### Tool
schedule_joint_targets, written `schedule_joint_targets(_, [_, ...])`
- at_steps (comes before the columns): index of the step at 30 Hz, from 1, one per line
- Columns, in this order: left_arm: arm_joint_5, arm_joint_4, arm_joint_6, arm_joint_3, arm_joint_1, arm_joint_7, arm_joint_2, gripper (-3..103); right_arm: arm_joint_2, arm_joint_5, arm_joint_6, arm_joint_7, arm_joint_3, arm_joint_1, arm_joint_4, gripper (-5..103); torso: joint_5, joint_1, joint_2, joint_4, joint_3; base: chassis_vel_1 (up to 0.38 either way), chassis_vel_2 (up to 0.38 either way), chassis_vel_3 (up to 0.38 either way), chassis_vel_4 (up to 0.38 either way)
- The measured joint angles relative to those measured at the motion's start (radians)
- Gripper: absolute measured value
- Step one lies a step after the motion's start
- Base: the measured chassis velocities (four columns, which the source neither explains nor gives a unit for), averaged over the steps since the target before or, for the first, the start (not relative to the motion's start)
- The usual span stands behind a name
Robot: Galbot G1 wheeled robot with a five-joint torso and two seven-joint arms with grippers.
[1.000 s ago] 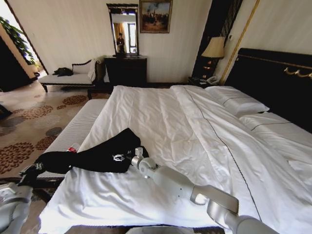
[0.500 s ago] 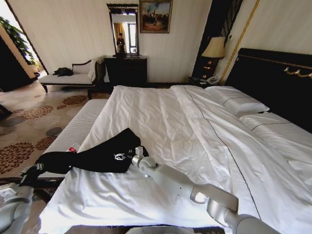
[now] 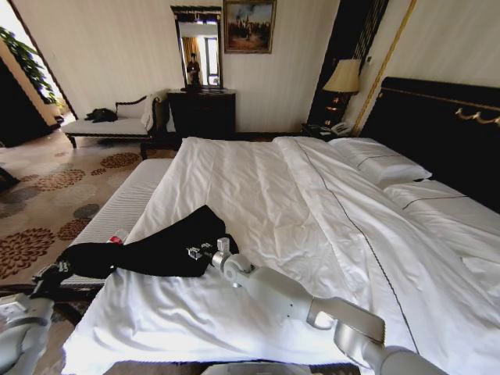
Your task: Fold the clothes on the bed.
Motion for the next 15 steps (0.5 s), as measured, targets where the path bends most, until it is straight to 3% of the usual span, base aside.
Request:
schedule_joint_targets(1, [0.0, 0.0, 0.0, 0.001, -0.001, 0.0, 0.0, 1, -0.002, 0.0, 0.0, -0.001, 0.0, -0.001, 0.003, 24, 0.0, 0.0, 0.0, 0.0, 0.0, 0.0, 0.0, 0.0, 0.0])
schedule_joint_targets(3, [0.0, 0.001, 0.0, 0.003, -0.002, 0.0, 0.0, 1, -0.004, 0.0, 0.0, -0.001, -0.001, -0.002, 0.006, 24, 0.0, 0.0, 0.0, 0.0, 0.0, 0.0, 0.0, 0.0, 0.0])
schedule_joint_targets(6, [0.0, 0.002, 0.0, 0.004, -0.003, 0.0, 0.0, 1, -0.011, 0.0, 0.001, -0.006, -0.001, -0.007, 0.017, 8, 0.0, 0.0, 0.0, 0.0, 0.0, 0.0, 0.0, 0.0, 0.0])
schedule_joint_targets(15, [-0.004, 0.002, 0.004, 0.005, -0.009, -0.001, 0.006, 1, -0.021, -0.004, 0.025, -0.041, -0.002, -0.025, 0.055, 0, 0.0, 0.0, 0.0, 0.0, 0.0, 0.0, 0.0, 0.0, 0.0])
